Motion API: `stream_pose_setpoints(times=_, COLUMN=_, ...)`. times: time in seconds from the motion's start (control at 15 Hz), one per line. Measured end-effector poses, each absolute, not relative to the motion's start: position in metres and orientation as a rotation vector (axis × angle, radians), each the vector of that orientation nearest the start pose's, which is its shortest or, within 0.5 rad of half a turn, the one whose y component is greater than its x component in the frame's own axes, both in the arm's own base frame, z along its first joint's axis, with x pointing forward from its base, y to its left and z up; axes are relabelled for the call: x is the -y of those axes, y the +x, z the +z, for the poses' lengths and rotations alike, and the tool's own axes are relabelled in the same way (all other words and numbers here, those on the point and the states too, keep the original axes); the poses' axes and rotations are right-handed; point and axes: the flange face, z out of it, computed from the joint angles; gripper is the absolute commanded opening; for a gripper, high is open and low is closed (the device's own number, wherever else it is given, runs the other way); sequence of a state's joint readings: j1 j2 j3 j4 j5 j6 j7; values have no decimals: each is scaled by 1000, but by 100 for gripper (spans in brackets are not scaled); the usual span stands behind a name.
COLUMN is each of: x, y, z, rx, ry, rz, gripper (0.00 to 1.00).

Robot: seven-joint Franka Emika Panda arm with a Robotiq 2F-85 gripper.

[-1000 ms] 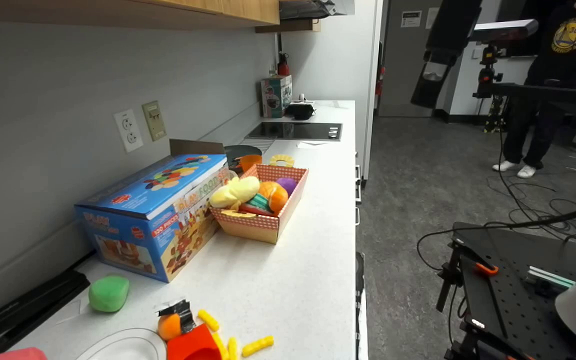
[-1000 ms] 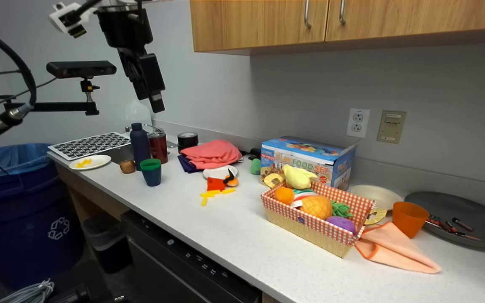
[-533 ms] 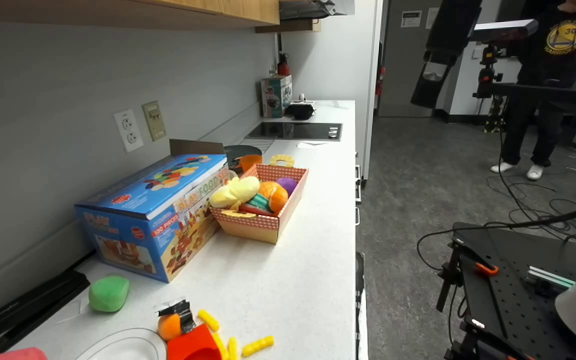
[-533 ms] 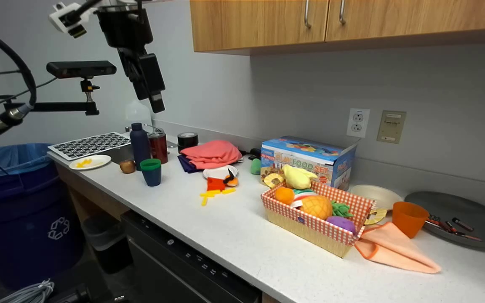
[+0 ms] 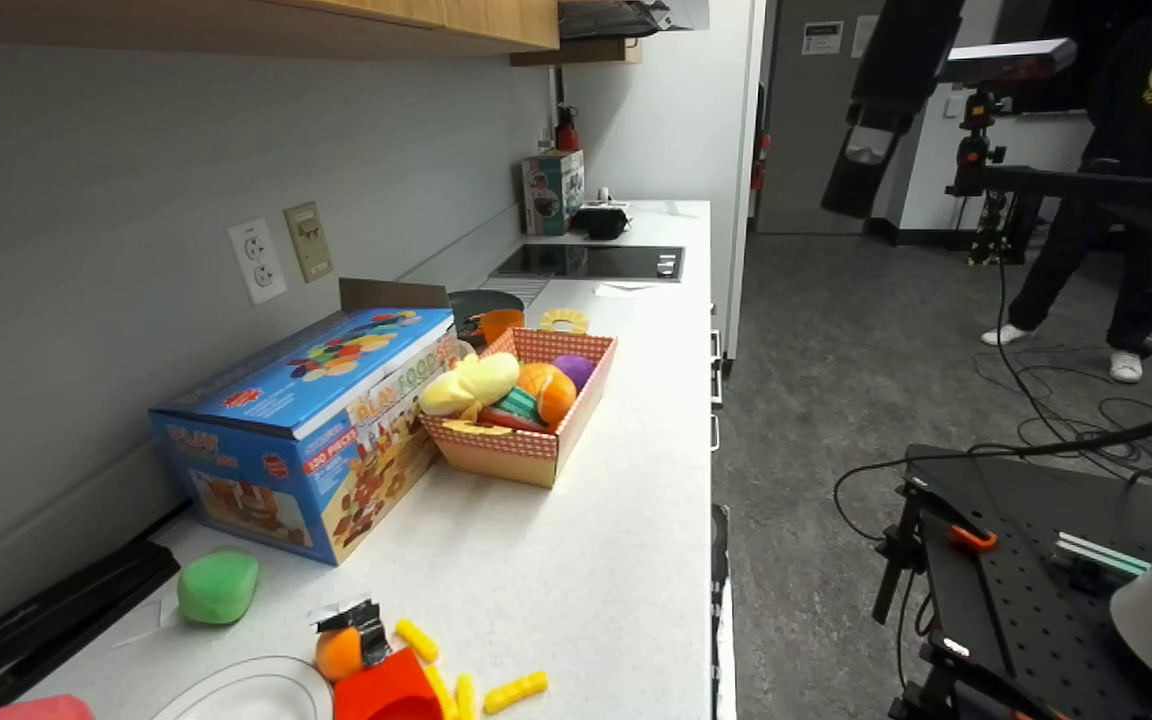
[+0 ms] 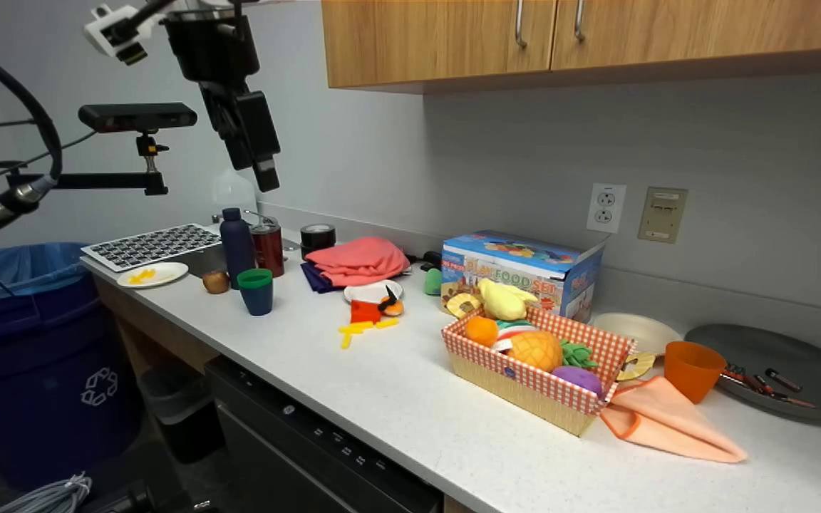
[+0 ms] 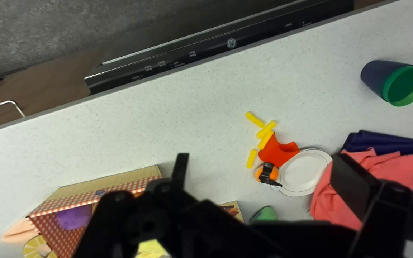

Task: Open the left upper cabinet door

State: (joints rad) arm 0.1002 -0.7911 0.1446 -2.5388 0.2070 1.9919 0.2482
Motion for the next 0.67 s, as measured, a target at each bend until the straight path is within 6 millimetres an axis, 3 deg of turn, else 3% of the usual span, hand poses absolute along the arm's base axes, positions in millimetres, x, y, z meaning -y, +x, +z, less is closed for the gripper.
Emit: stream_pose_setpoints(times=0.67, x=-94, y=327, z=540, rx=-60, ry=-3096, rz=-367, gripper=100)
